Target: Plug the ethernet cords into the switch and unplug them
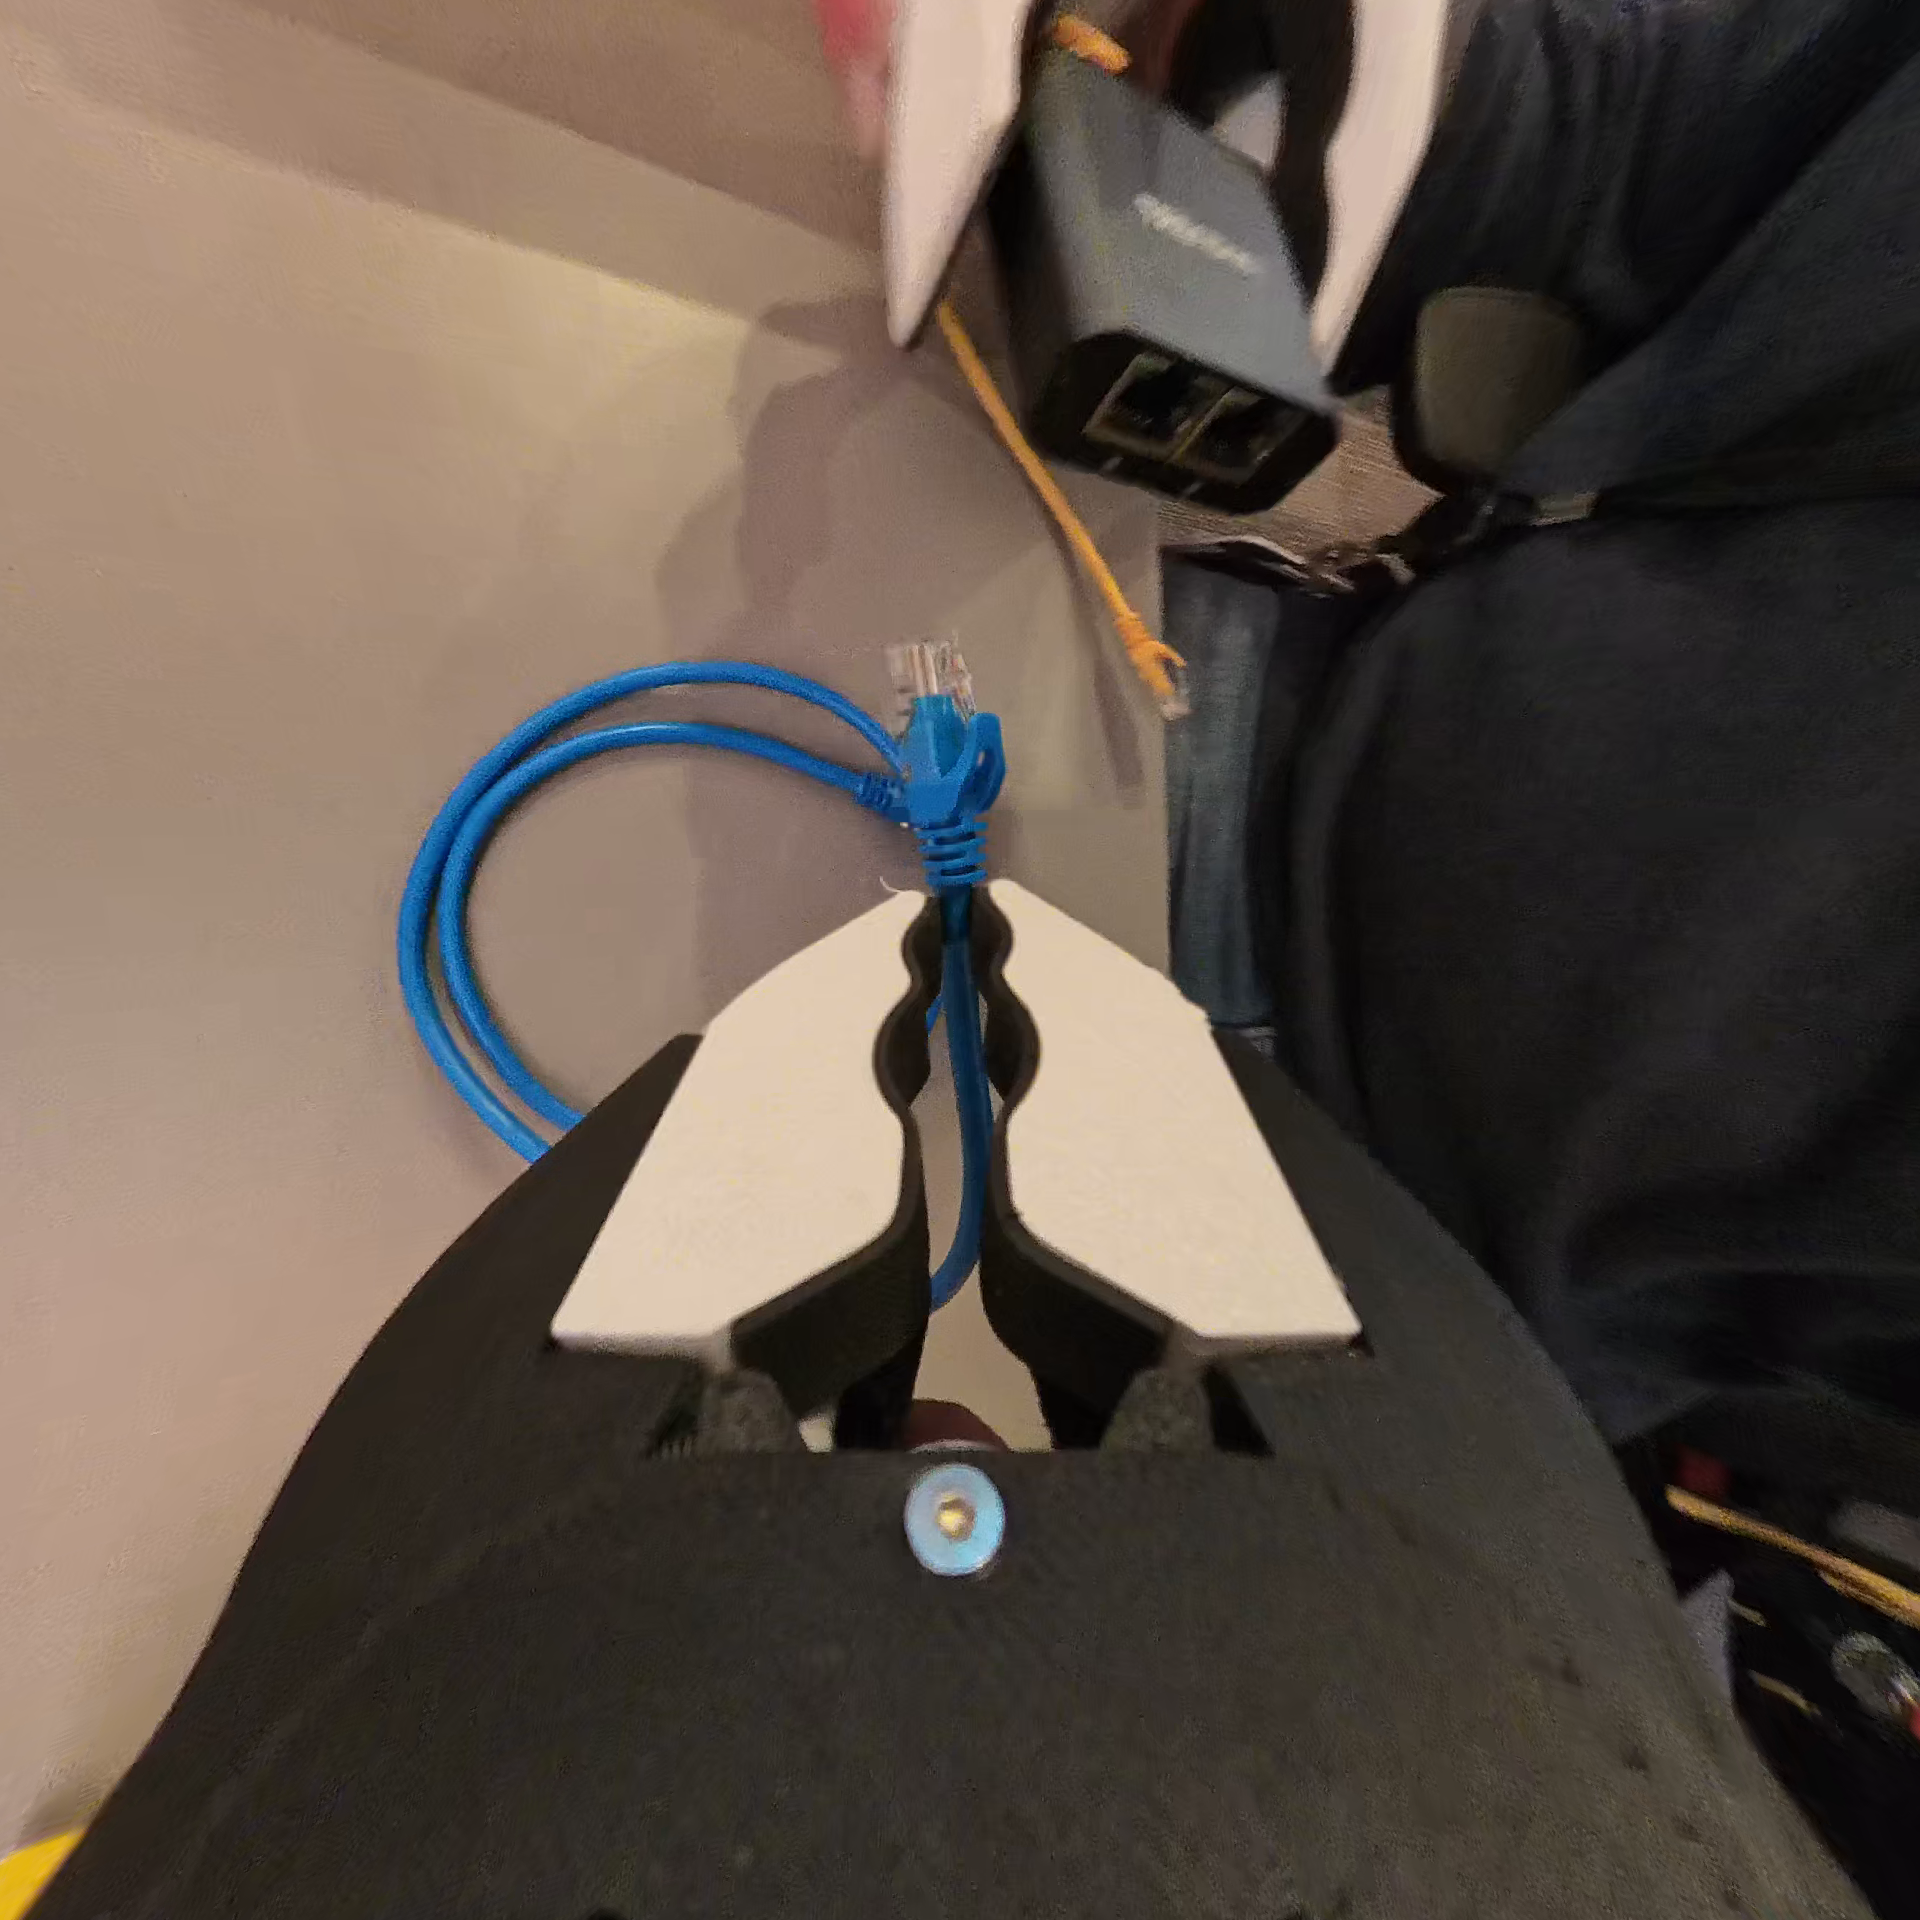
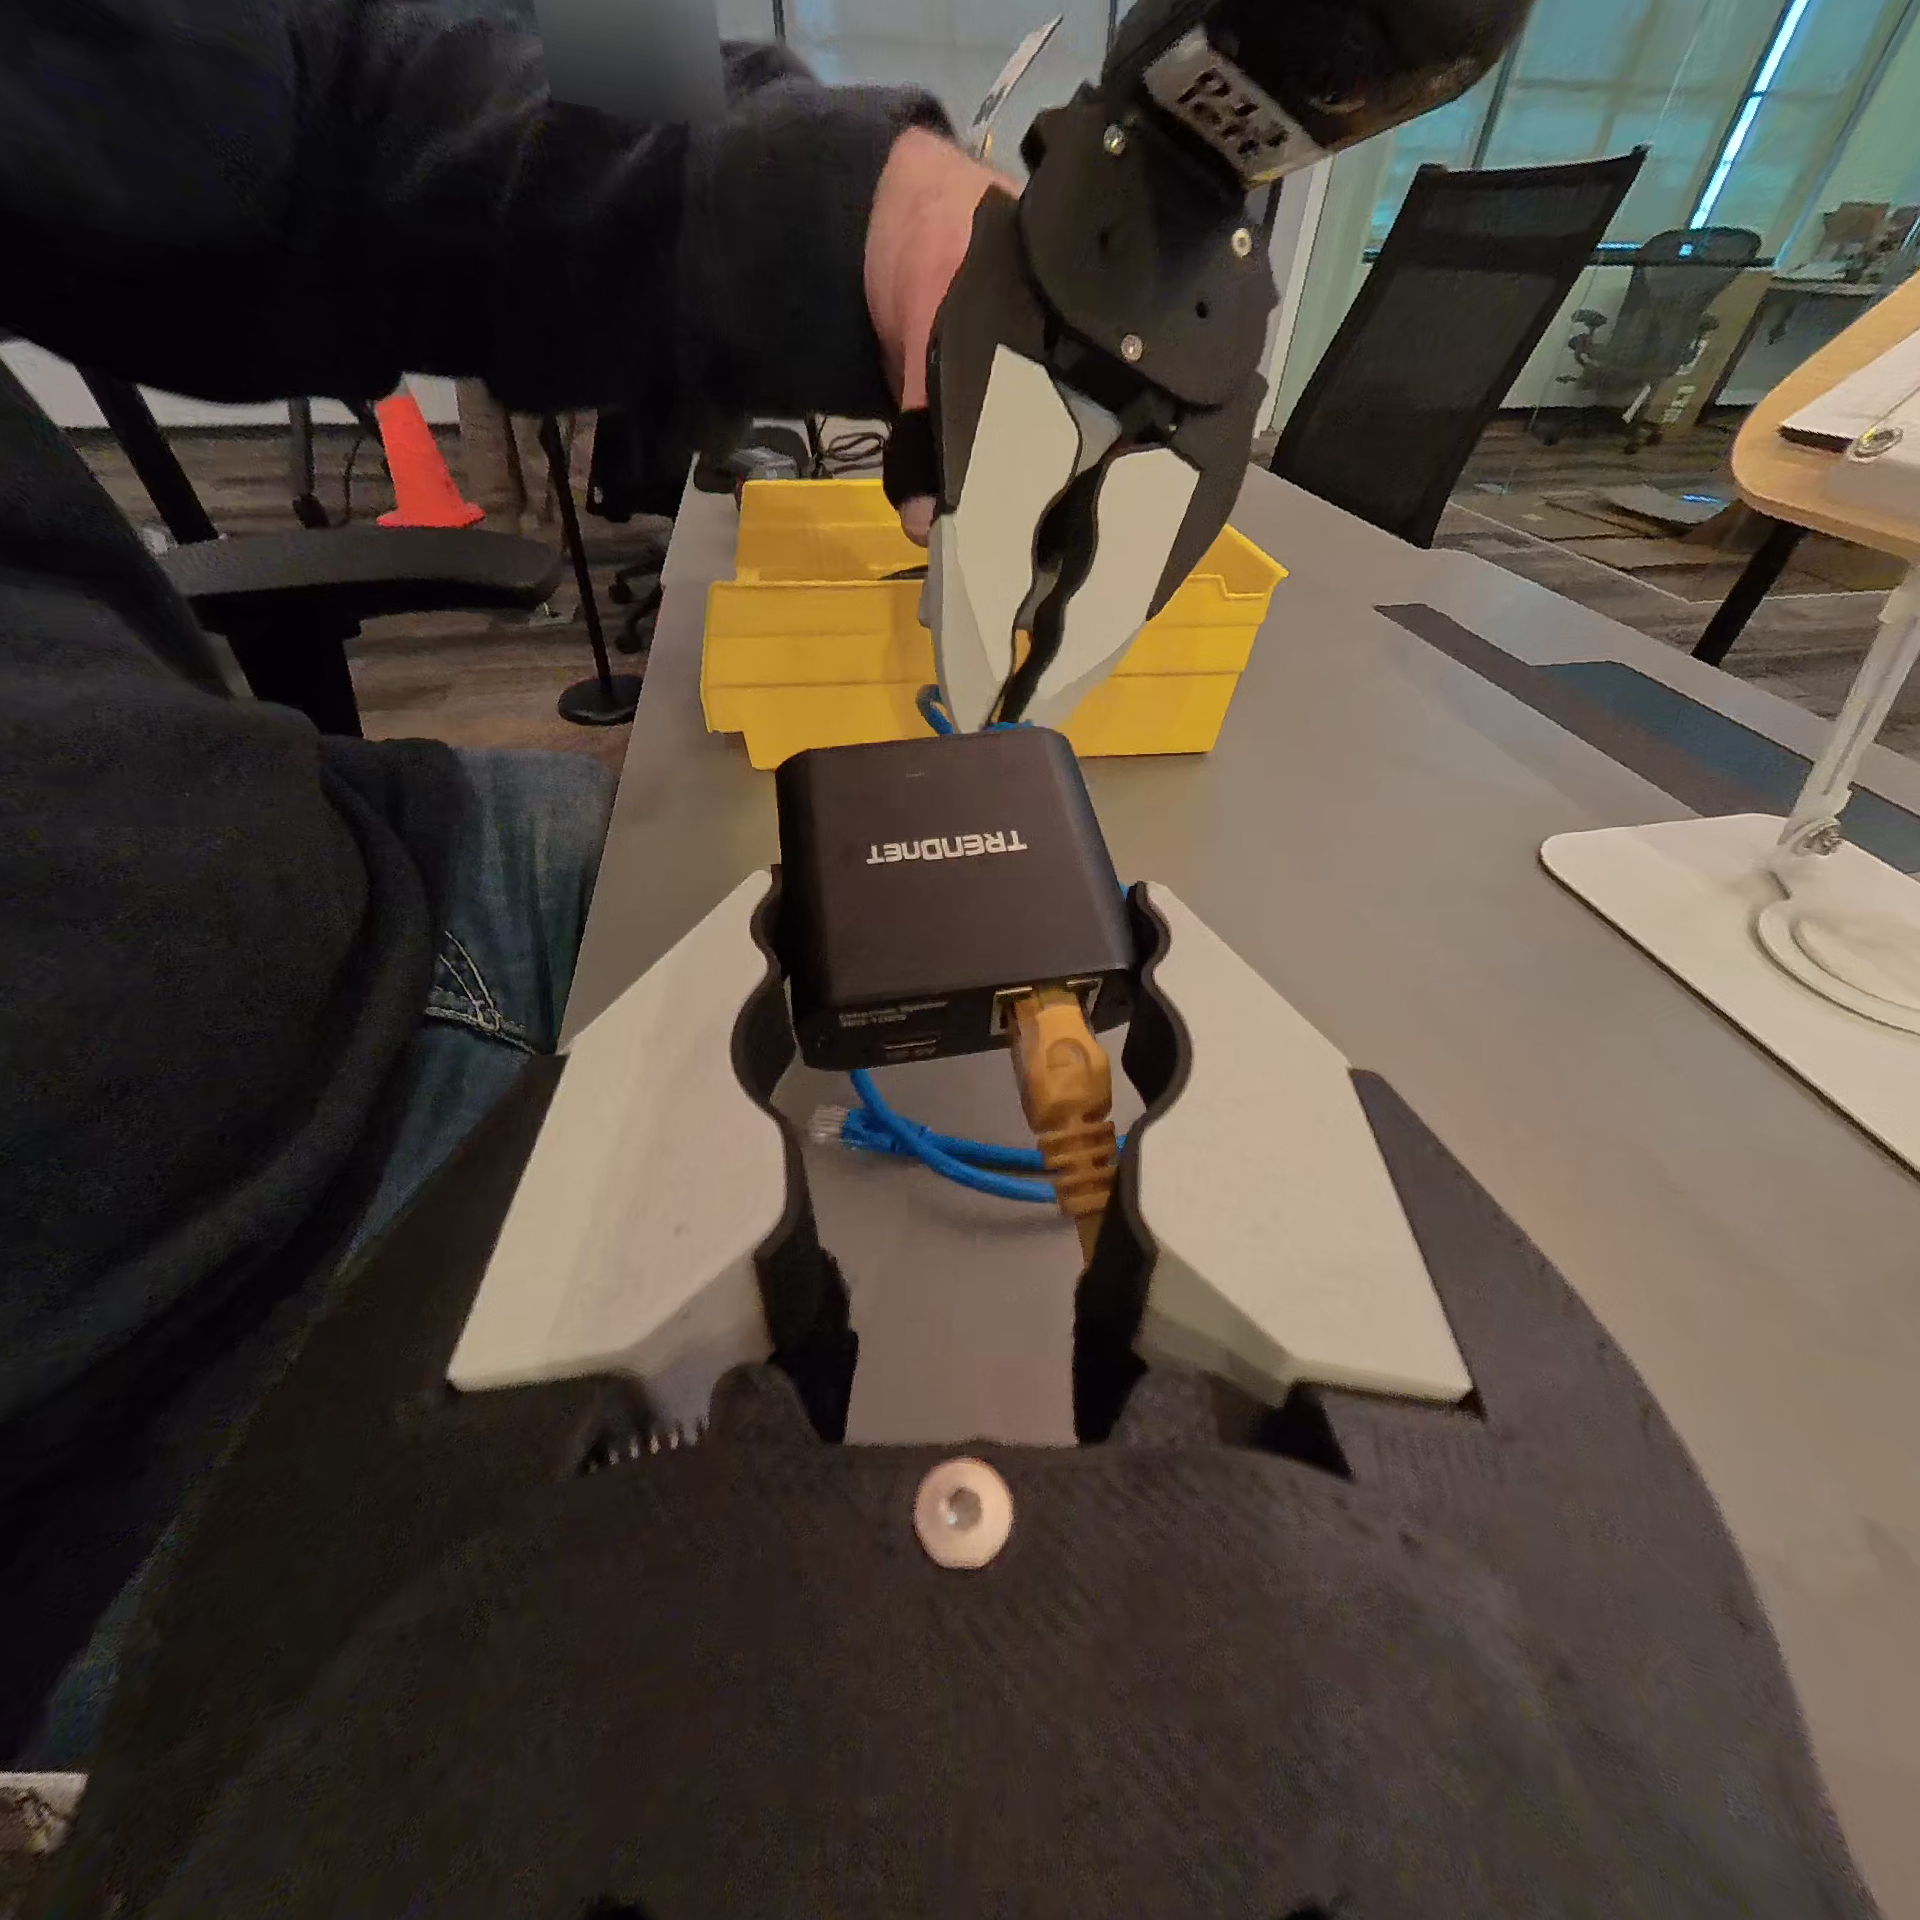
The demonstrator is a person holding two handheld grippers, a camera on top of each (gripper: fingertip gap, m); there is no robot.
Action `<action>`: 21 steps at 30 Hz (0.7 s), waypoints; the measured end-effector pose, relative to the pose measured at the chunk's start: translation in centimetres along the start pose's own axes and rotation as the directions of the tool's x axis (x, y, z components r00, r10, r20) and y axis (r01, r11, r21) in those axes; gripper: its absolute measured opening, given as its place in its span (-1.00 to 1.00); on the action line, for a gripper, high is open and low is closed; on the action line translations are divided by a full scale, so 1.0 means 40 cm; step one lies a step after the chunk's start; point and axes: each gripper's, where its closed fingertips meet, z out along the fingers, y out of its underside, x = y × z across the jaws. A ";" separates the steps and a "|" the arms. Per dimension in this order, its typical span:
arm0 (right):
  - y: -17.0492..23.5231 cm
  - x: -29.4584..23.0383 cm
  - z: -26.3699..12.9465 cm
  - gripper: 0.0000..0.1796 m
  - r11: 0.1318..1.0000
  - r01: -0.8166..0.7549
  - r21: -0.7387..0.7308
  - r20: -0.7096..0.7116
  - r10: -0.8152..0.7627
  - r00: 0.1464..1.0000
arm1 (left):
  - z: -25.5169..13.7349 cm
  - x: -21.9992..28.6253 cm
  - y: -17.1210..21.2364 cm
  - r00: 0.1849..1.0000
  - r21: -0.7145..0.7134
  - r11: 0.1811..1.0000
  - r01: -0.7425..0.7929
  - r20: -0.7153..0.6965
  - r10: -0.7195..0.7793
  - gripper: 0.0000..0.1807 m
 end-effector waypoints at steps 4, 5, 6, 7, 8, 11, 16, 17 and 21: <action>0.008 0.006 0.014 -0.30 0.999 0.014 -0.041 0.003 -0.014 1.000 | 0.003 0.030 -0.007 0.996 -0.071 0.997 -0.025 -0.088 0.019 -0.94; 0.010 0.007 0.017 -0.30 0.999 0.019 -0.051 0.005 -0.018 1.000 | 0.001 0.032 -0.009 0.994 -0.082 0.996 -0.028 -0.104 0.019 -0.94; 0.012 0.009 0.019 -0.30 0.998 0.024 -0.061 0.005 -0.024 1.000 | -0.002 0.036 -0.011 0.992 -0.090 0.995 -0.037 -0.126 0.026 -0.94; 0.014 0.010 0.022 -0.29 0.997 0.030 -0.070 0.005 -0.030 1.000 | -0.004 0.040 -0.015 0.989 -0.089 0.995 -0.049 -0.144 0.036 -0.94; 0.017 0.011 0.025 -0.30 0.996 0.038 -0.080 0.007 -0.037 0.999 | -0.005 0.042 -0.018 0.987 -0.094 0.994 -0.050 -0.160 0.035 -0.94; 0.022 0.012 0.036 -0.30 0.993 0.065 -0.102 0.011 -0.064 0.998 | -0.001 0.032 -0.022 0.982 -0.109 0.990 -0.087 -0.177 0.067 -0.94; 0.042 0.020 0.050 -0.30 0.981 0.112 -0.156 -0.004 -0.114 0.994 | 0.008 0.028 -0.014 0.973 -0.150 0.983 -0.102 -0.223 0.067 -0.94; 0.045 0.021 0.051 -0.31 0.980 0.114 -0.161 -0.004 -0.116 0.993 | 0.009 0.023 -0.013 0.973 -0.157 0.983 -0.094 -0.222 0.058 -0.94; 0.050 0.025 0.056 -0.30 0.978 0.122 -0.168 -0.005 -0.124 0.992 | 0.010 0.018 -0.013 0.971 -0.169 0.982 -0.078 -0.236 0.037 -0.94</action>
